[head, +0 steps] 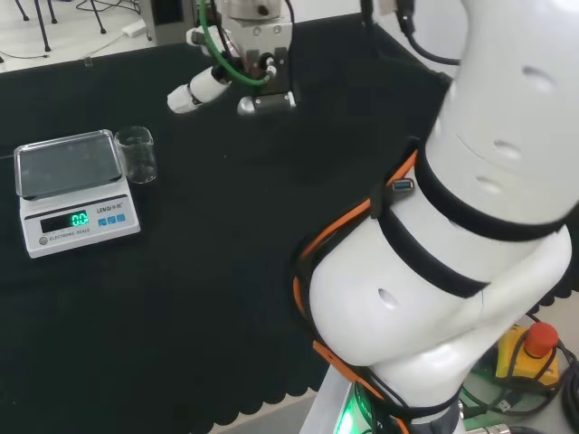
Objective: Pick up the beaker.
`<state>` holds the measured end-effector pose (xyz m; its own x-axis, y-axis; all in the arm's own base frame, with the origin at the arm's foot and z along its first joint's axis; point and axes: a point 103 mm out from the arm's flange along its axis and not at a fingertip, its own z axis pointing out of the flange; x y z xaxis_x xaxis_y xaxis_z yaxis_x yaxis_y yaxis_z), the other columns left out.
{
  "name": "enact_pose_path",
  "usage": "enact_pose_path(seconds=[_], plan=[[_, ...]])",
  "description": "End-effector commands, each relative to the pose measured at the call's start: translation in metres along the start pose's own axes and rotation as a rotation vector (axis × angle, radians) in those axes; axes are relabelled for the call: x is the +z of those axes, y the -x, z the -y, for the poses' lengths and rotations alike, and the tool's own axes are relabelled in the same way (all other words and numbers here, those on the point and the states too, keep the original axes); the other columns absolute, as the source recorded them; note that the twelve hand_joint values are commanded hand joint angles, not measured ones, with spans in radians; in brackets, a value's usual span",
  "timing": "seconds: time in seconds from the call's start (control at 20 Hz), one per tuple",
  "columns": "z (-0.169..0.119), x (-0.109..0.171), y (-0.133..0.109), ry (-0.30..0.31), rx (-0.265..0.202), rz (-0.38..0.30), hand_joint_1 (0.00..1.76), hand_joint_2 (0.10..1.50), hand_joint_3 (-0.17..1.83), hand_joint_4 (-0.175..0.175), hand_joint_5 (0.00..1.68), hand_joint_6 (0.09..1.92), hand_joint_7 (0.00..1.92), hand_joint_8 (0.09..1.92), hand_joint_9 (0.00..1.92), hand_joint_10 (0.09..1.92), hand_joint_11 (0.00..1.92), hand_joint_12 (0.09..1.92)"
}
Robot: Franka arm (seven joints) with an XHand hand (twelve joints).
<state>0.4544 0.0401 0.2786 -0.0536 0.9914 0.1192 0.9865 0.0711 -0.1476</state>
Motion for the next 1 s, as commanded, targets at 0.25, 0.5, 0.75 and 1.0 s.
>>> enact_pose_path(seconds=[0.25, 0.5, 0.75, 1.0], plan=[[-0.077, 0.024, -0.067, -0.036, -0.117, 0.033, 0.58, 0.7, 0.12, 0.038, 0.12, 0.09, 0.14, 0.71, 0.22, 0.85, 0.0, 1.46], [-0.11, 0.041, -0.088, -0.079, -0.15, 0.056, 0.58, 0.7, 0.12, 0.038, 0.12, 0.09, 0.13, 0.71, 0.22, 0.85, 0.0, 1.46], [-0.132, 0.063, -0.093, -0.11, -0.153, 0.063, 0.58, 0.7, 0.12, 0.038, 0.12, 0.09, 0.13, 0.71, 0.22, 0.85, 0.0, 1.46], [-0.142, 0.085, -0.063, -0.163, -0.073, 0.046, 0.58, 0.7, 0.12, 0.037, 0.12, 0.09, 0.14, 0.71, 0.22, 0.85, 0.0, 1.46]])
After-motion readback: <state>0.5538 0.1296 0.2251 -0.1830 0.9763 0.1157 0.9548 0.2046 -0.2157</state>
